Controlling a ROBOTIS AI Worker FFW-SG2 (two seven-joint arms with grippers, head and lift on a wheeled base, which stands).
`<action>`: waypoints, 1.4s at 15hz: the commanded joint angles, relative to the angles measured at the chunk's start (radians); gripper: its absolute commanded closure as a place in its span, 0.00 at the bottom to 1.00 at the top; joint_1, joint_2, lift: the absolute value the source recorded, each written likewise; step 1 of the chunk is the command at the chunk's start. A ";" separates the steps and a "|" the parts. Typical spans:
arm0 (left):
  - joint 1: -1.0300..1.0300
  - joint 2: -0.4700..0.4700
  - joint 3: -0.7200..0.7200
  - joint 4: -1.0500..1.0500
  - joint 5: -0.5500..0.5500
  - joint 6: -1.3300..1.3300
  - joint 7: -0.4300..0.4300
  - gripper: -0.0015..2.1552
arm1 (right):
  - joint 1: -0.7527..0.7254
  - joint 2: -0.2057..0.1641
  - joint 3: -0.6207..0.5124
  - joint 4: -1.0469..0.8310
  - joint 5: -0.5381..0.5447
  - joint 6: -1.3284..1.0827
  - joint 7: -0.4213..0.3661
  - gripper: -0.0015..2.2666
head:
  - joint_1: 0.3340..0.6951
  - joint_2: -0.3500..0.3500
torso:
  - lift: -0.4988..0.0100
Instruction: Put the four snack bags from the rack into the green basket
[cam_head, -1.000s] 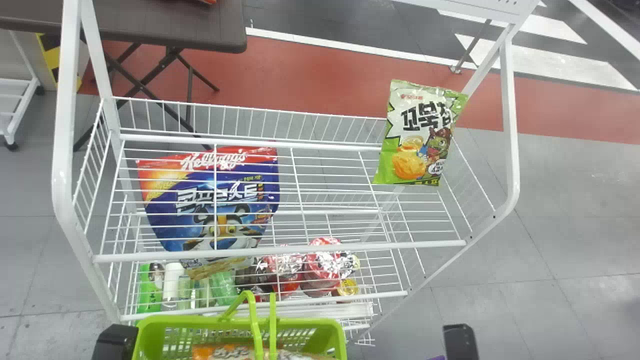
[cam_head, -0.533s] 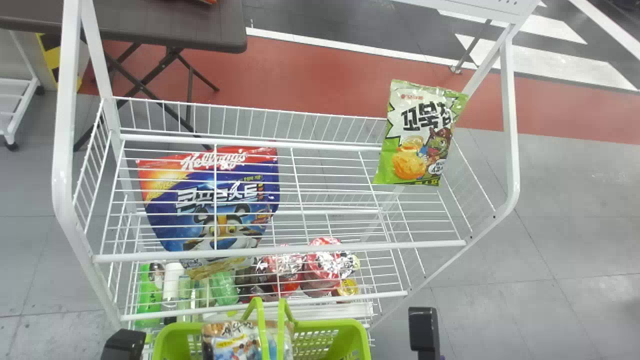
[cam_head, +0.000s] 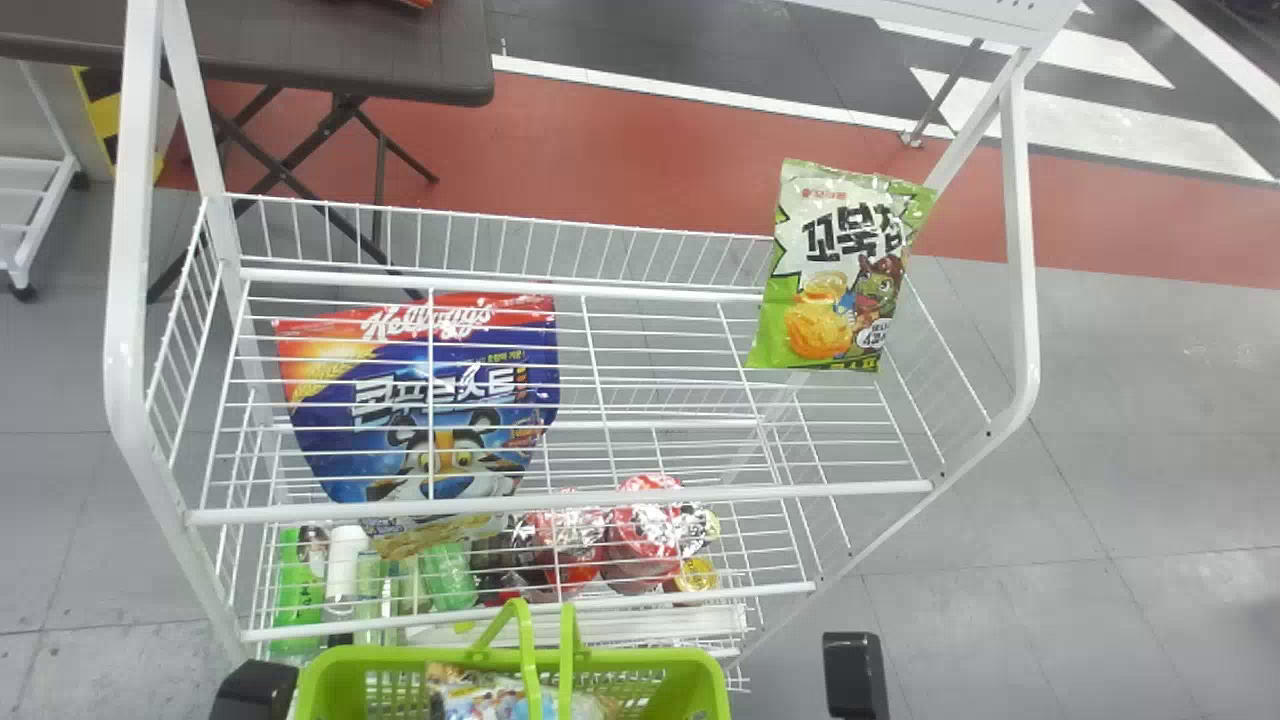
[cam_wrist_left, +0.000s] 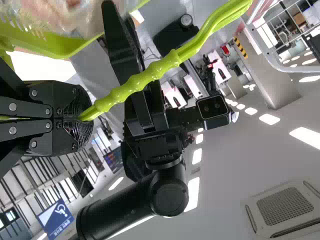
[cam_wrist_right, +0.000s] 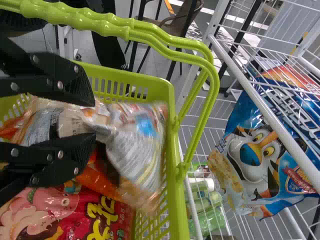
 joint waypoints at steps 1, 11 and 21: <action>0.000 0.000 -0.001 -0.009 -0.001 0.001 0.001 0.99 | -0.001 0.002 -0.033 -0.034 0.010 0.040 0.031 0.03 | 1.00 0.00 | 0.97; -0.005 0.002 0.000 0.016 -0.007 -0.023 -0.007 0.99 | -0.345 0.002 -0.089 0.124 0.164 -0.509 -0.389 0.04 | 1.00 0.00 | 0.97; -0.008 0.012 0.049 0.023 0.009 -0.023 -0.016 0.99 | -0.807 0.002 -0.022 0.579 0.502 -0.626 -0.736 0.04 | 1.00 0.00 | 0.97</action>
